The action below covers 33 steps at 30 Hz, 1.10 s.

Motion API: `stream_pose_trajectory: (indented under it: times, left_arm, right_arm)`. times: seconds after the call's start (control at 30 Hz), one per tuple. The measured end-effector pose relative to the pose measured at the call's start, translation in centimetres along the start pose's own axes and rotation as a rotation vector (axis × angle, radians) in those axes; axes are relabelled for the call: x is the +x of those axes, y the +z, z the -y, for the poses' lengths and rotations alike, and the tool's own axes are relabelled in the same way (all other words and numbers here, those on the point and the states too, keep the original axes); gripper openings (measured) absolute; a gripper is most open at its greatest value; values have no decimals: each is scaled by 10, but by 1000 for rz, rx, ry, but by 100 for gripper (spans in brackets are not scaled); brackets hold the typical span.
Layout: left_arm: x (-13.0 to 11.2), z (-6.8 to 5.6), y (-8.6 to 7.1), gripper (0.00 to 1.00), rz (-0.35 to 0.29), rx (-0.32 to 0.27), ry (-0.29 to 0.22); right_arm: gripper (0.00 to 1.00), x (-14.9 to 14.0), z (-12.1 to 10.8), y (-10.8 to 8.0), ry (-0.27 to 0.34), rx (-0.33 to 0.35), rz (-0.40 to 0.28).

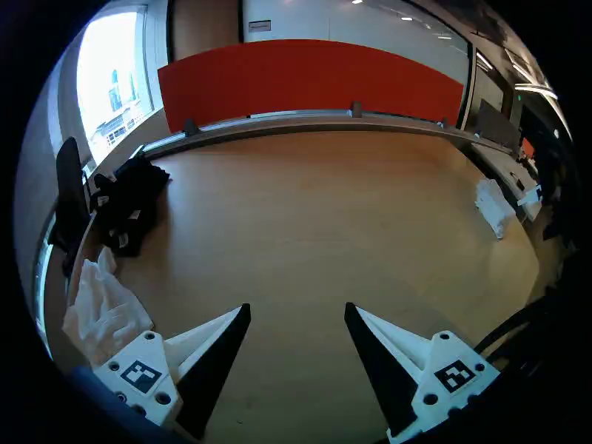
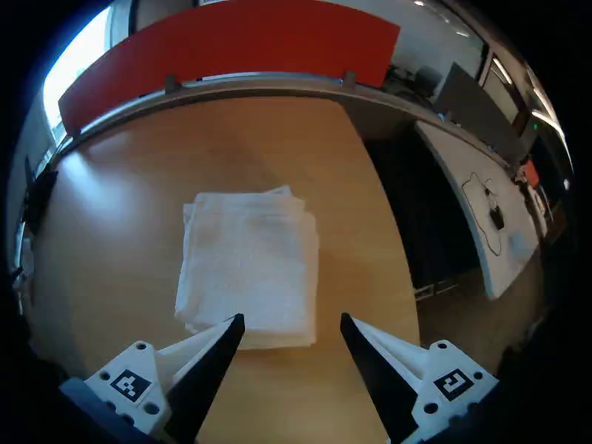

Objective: Fold towel

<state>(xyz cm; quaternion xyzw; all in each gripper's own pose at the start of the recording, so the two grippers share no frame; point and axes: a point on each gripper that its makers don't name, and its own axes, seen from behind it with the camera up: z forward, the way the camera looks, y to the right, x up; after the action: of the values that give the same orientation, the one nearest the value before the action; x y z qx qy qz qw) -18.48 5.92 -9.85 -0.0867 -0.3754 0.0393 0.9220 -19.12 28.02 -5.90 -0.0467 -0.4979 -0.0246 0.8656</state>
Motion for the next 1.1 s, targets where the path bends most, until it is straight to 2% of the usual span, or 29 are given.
stream_pose_trajectory:
  times: [0.4,0.83,1.1]
  left_arm:
    - [10,-1,-2,94,-18,4,-7]
    - [17,-1,-1,94,-30,9,-6]
    - [16,0,1,94,-30,14,-18]
  right_arm:
    - [100,40,9,-21,87,-40,-226]
    - [100,80,19,-56,101,-106,-474]
    - [100,96,28,-67,101,-117,-565]
